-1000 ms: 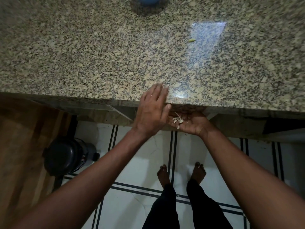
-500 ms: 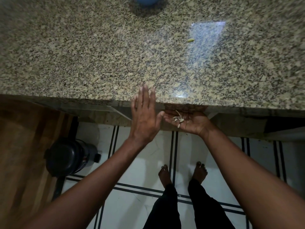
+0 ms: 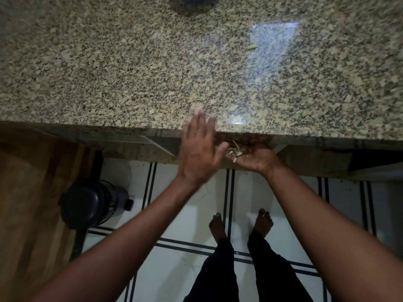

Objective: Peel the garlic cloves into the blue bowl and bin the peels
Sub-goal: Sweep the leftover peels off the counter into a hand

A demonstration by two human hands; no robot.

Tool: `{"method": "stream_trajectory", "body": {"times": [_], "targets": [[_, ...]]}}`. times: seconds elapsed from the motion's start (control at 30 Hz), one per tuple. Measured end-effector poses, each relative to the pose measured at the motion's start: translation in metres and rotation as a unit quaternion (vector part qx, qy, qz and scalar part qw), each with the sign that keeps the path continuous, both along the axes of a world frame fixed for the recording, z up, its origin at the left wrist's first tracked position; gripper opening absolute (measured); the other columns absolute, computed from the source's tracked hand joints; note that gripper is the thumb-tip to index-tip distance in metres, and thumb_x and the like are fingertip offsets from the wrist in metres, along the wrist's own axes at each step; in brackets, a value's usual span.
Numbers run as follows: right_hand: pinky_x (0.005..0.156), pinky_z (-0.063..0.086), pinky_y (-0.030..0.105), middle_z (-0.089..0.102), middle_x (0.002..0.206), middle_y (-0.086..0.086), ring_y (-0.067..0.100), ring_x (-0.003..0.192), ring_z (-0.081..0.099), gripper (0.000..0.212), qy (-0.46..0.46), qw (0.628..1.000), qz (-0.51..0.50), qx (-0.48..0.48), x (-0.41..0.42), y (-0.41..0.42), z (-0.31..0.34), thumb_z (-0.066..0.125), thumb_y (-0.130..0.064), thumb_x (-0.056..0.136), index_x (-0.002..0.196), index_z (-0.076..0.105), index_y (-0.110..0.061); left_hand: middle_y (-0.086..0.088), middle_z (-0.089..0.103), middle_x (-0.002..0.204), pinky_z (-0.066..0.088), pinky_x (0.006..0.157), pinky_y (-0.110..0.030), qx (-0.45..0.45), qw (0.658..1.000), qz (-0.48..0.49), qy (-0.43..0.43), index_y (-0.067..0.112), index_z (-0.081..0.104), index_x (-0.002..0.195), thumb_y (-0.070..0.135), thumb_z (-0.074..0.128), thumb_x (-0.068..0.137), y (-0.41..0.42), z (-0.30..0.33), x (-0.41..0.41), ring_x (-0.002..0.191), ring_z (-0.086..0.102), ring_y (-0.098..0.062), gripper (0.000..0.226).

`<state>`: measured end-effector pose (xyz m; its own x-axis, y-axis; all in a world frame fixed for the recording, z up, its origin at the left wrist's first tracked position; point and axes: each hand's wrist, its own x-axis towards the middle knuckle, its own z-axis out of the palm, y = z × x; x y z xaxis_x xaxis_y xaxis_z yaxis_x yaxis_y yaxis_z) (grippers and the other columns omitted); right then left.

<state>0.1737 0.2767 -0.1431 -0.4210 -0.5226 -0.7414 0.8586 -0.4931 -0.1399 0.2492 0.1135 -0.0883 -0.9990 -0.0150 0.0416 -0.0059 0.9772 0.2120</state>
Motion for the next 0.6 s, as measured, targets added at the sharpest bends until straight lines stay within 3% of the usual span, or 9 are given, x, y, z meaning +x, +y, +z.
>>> {"method": "stream_trajectory", "body": {"times": [0.07,0.13,0.17,0.23,0.3,0.4,0.47,0.6], "targets": [[0.102,0.052,0.051,0.071,0.119,0.026,0.04,0.102,0.073,0.046,-0.001,1.0,-0.011,-0.001,0.002,0.001,0.0,0.043,-0.027,0.102,0.106,0.075,0.006,-0.018,0.007,0.171,0.002,0.129,-0.046,0.029,0.997,-0.077,0.008,0.006,0.014,0.163,0.053,0.034,0.104,0.024,0.0,0.005,0.16,0.003,-0.03,0.078],[0.074,0.063,0.049,0.075,0.102,0.022,0.035,0.087,0.076,0.054,-0.019,0.999,-0.026,-0.027,0.002,0.002,-0.001,0.037,-0.026,0.108,0.092,0.078,0.004,-0.018,0.027,0.167,0.015,0.128,-0.045,0.073,0.986,-0.143,0.037,0.004,0.029,0.16,0.042,0.039,0.105,0.03,0.006,0.005,0.157,0.02,-0.029,0.067],[0.067,0.063,0.049,0.076,0.099,0.022,0.034,0.084,0.077,0.056,-0.021,0.999,-0.024,-0.033,0.001,0.004,0.002,0.035,-0.025,0.109,0.09,0.078,0.005,-0.018,0.045,0.158,0.028,0.123,-0.044,0.111,0.98,-0.154,0.064,0.004,0.042,0.154,0.035,0.041,0.105,0.026,0.013,0.002,0.15,0.038,-0.029,0.058],[0.074,0.061,0.06,0.07,0.113,0.032,0.045,0.097,0.073,0.058,-0.013,1.0,-0.01,-0.021,0.001,0.005,0.002,0.033,-0.028,0.109,0.101,0.073,0.013,-0.015,0.072,0.123,0.054,0.097,-0.04,0.183,0.969,-0.096,0.137,0.005,0.065,0.132,0.026,0.045,0.104,0.01,0.027,-0.009,0.113,0.069,-0.025,0.041],[0.086,0.051,0.072,0.058,0.128,0.043,0.058,0.111,0.061,0.067,-0.035,0.999,0.017,-0.009,0.0,0.004,0.003,0.029,-0.032,0.109,0.113,0.063,0.026,-0.007,0.073,0.1,0.059,0.074,-0.034,0.207,0.962,0.035,0.173,0.008,0.073,0.112,0.024,0.048,0.101,-0.02,0.038,-0.038,0.087,0.068,-0.018,0.031],[0.083,0.051,0.074,0.055,0.127,0.047,0.064,0.104,0.062,0.07,-0.049,0.998,0.031,-0.02,-0.002,0.002,0.001,0.024,-0.031,0.109,0.114,0.058,0.031,0.001,0.055,0.104,0.059,0.084,-0.038,0.12,0.98,0.145,0.067,0.012,0.068,0.105,0.019,0.051,0.097,-0.063,0.045,-0.084,0.098,0.057,-0.016,0.019],[0.08,0.053,0.073,0.055,0.129,0.046,0.064,0.103,0.063,0.069,-0.067,0.996,0.023,-0.053,-0.004,0.001,-0.002,0.024,-0.03,0.109,0.116,0.057,0.03,0.002,0.055,0.102,0.055,0.089,-0.035,0.063,0.99,0.122,0.022,0.014,0.063,0.1,0.011,0.051,0.096,-0.064,0.045,-0.092,0.099,0.052,-0.015,0.013],[0.082,0.053,0.072,0.057,0.128,0.044,0.063,0.103,0.064,0.067,-0.056,0.995,0.024,-0.082,-0.005,0.0,-0.01,0.024,-0.028,0.109,0.115,0.059,0.028,0.005,0.06,0.093,0.049,0.07,-0.013,0.1,0.993,0.034,-0.047,0.013,0.068,0.089,0.0,0.057,0.097,-0.032,0.057,-0.074,0.083,0.058,-0.007,0.019]]}}
